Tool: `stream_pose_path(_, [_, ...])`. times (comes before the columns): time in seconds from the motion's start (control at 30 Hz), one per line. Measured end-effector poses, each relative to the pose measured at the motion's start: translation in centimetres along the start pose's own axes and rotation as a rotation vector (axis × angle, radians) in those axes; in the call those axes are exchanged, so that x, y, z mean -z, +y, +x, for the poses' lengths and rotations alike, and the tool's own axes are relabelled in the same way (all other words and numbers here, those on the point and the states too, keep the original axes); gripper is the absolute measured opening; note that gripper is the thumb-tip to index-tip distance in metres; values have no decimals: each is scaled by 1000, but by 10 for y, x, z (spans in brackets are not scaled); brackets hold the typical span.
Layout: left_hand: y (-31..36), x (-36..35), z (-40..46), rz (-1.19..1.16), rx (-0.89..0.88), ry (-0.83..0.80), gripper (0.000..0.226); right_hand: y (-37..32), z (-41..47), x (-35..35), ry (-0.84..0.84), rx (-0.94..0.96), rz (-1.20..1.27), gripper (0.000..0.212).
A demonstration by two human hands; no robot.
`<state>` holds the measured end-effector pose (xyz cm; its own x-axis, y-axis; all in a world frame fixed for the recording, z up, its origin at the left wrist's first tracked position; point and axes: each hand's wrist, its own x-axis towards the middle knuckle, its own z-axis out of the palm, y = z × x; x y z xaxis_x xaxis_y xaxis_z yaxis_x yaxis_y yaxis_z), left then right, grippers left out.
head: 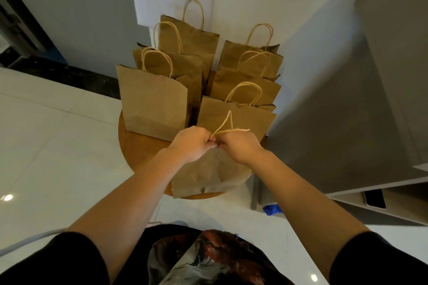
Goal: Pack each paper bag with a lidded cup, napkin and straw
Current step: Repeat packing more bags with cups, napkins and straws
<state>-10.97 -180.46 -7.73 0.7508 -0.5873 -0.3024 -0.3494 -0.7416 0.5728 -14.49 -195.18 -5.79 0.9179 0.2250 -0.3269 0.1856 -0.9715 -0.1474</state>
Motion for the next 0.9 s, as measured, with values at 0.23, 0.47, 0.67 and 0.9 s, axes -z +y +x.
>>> stream_pose_path(0.23, [-63, 49, -22, 78, 165, 67, 28, -71, 59, -1, 63, 13, -15, 33])
stream_pose_path(0.47, [-106, 82, -35, 304, 280, 314, 24, -132, 102, 15, 111, -49, -27, 29])
stream_pose_path(0.67, [-119, 81, -34, 27, 276, 485, 13, -142, 113, 12, 85, -71, 38, 26])
stream_pose_path(0.9, [-98, 60, -61, -134, 476, 590, 53, -123, 84, 14, 199, 240, 403, 29])
